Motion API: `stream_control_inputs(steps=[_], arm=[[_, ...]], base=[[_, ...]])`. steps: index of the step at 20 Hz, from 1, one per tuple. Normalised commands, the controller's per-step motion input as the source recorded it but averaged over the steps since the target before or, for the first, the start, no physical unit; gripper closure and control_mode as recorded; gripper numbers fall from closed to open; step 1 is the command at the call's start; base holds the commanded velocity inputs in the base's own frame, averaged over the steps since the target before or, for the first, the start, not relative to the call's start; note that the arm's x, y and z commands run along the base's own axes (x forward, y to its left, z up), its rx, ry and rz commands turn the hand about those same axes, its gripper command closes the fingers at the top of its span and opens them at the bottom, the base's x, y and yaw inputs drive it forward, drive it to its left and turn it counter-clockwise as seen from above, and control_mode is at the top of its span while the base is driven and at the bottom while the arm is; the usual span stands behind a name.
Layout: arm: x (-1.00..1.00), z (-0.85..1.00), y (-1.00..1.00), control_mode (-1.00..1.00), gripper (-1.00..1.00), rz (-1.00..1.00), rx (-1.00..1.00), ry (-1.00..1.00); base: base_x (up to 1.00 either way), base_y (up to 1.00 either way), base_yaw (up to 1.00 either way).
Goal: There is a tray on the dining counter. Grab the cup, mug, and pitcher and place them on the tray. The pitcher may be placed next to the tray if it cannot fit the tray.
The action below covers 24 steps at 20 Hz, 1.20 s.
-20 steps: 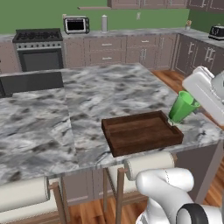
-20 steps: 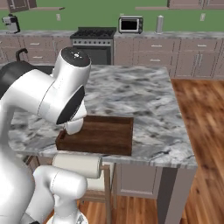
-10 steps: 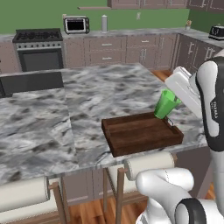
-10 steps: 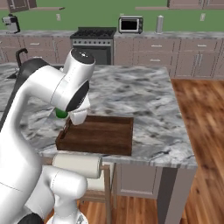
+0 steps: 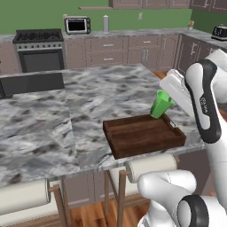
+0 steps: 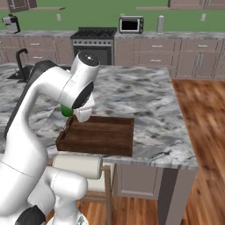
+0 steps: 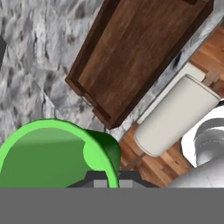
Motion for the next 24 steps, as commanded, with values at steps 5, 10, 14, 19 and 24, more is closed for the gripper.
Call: stream_control_inputs(steps=[5,10,14,19,24], arm=[[0.35,-0.28,0.23,-1.00,1.00,0.03,-0.08,0.02],[0.41,-0.21,0.31,-1.00,1.00,0.06,-0.12,0.11],[0.42,-0.14,0.18,-1.00,1.00,0.06,-0.07,0.14],[0.38,-0.30,0.01,-1.00,1.00,0.06,-0.04,0.04],[0.31,-0.50,0.07,-1.00,1.00,0.03,-0.04,0.00]], base=[[0.00,0.00,0.00],[0.00,0.00,0.00],[0.00,0.00,0.00],[0.00,0.00,0.00],[0.00,0.00,0.00]])
